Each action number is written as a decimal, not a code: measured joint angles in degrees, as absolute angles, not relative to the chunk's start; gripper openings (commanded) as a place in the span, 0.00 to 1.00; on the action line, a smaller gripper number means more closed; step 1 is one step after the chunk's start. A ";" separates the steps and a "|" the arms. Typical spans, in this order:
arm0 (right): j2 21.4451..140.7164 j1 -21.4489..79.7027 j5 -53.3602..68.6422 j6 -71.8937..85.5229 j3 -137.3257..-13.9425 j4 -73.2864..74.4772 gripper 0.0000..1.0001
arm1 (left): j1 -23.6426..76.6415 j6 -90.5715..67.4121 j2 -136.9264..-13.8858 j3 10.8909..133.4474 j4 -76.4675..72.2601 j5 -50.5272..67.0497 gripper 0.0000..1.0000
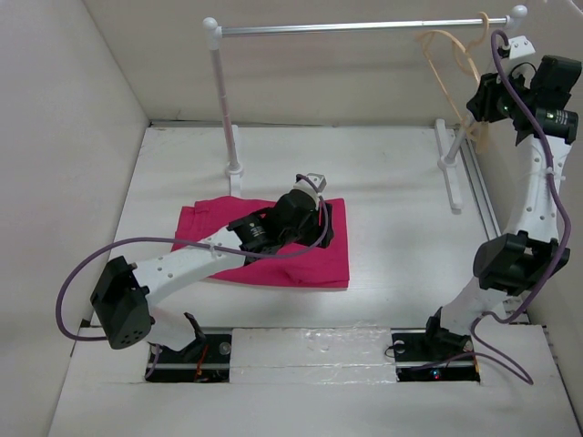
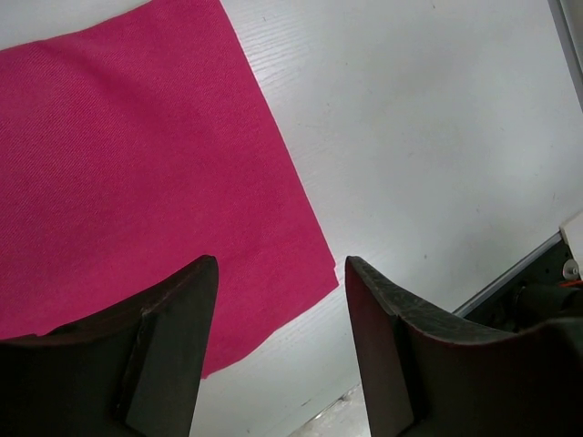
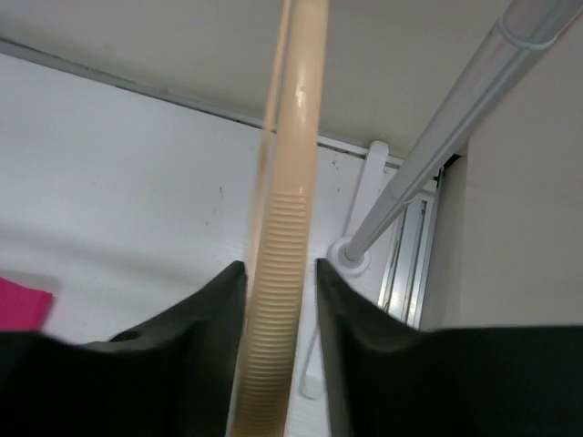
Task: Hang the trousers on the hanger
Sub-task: Pick up the hanger from the clothesline, then place the trousers on the hanger.
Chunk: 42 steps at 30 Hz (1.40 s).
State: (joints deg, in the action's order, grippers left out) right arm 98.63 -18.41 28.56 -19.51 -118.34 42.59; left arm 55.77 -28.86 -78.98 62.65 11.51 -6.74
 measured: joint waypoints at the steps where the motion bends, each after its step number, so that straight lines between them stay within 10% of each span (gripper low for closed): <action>1: 98.74 -18.22 28.34 -19.25 -118.24 41.89 0.19 | 55.77 -28.99 -78.98 62.65 11.53 -6.76 0.51; 6: 98.61 -15.84 26.04 -19.25 -117.80 39.57 0.00 | 55.77 -29.91 -78.98 62.85 11.68 -7.40 0.50; 42: 62.78 -2.28 7.18 -17.87 -74.22 25.71 0.00 | 55.77 -43.40 -91.94 98.43 7.42 8.58 0.64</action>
